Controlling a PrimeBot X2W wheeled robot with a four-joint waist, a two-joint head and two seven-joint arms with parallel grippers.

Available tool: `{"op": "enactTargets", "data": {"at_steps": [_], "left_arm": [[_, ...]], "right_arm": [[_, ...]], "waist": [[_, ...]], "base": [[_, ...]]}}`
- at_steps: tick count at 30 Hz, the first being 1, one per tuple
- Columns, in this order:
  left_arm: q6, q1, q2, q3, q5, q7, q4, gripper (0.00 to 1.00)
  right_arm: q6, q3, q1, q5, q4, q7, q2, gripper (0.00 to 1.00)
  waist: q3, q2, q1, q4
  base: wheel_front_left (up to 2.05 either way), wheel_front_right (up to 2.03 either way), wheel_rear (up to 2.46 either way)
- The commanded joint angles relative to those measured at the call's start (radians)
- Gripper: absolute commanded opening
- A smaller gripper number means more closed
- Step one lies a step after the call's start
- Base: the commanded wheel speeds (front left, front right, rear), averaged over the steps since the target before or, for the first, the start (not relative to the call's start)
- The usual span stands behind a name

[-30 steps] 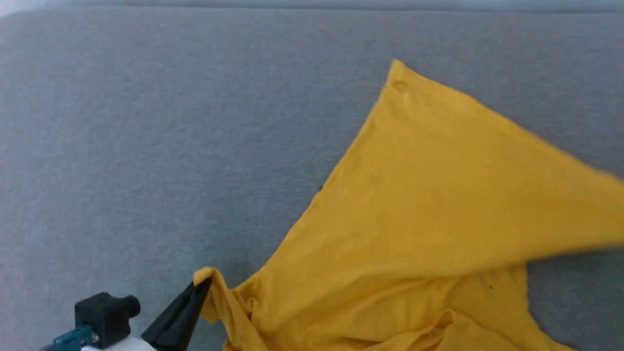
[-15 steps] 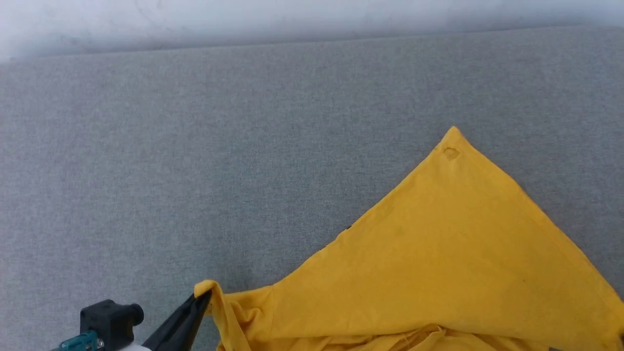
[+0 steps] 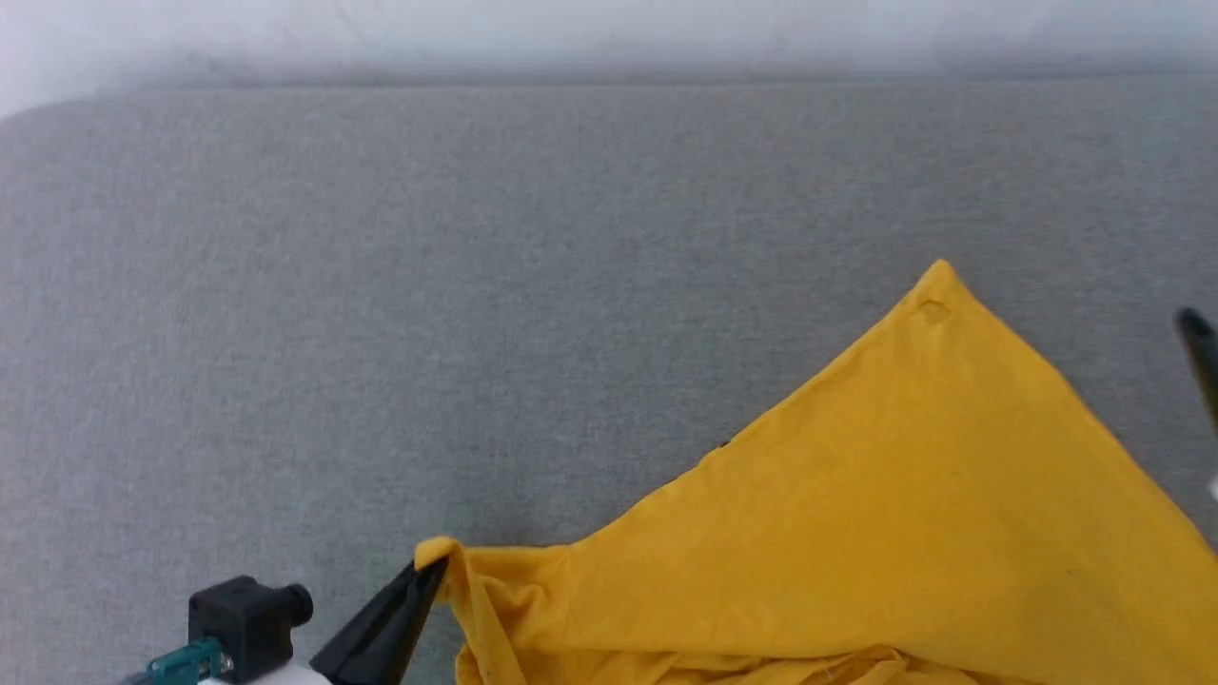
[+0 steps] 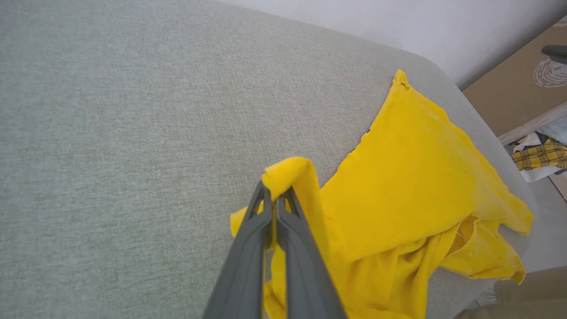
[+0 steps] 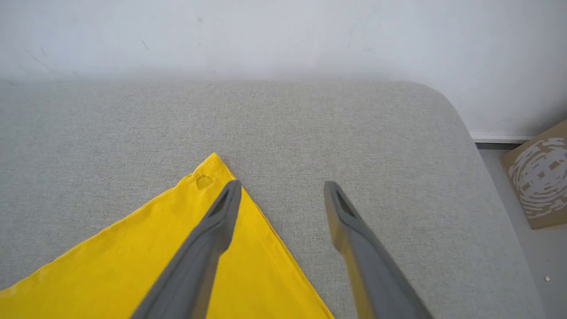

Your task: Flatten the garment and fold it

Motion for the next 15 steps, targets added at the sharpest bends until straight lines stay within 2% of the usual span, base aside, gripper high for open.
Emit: {"op": "enactTargets", "data": {"at_steps": [1, 3, 8, 15], "left_arm": [[-0.006, -0.021, -0.004, -0.002, 0.009, -0.008, 0.0, 0.0], [-0.011, -0.042, -0.005, -0.006, 0.013, -0.008, 0.002, 0.0], [-0.03, -0.101, -0.014, -0.027, 0.022, -0.005, 0.009, 0.0], [-0.043, -0.15, -0.032, -0.047, 0.026, -0.009, 0.034, 0.0]], "right_arm": [[-0.001, 0.019, -0.025, -0.009, 0.022, 0.007, -0.006, 1.0], [-0.001, 0.086, -0.086, -0.035, 0.094, 0.022, -0.044, 1.0], [-0.001, 0.195, -0.214, -0.053, 0.273, 0.047, -0.084, 1.0], [-0.001, 0.291, -0.279, -0.065, 0.394, 0.065, -0.149, 1.0]], "waist": [[0.059, -0.0001, 0.0, 0.051], [0.09, -0.0001, 0.0, 0.07], [0.157, -0.0001, 0.0, 0.124], [0.217, -0.0001, 0.0, 0.174]], "base": [[0.0, 0.0, 0.0], [0.0, 0.0, 0.0], [0.0, 0.0, 0.0], [0.0, 0.0, 0.0]]}}
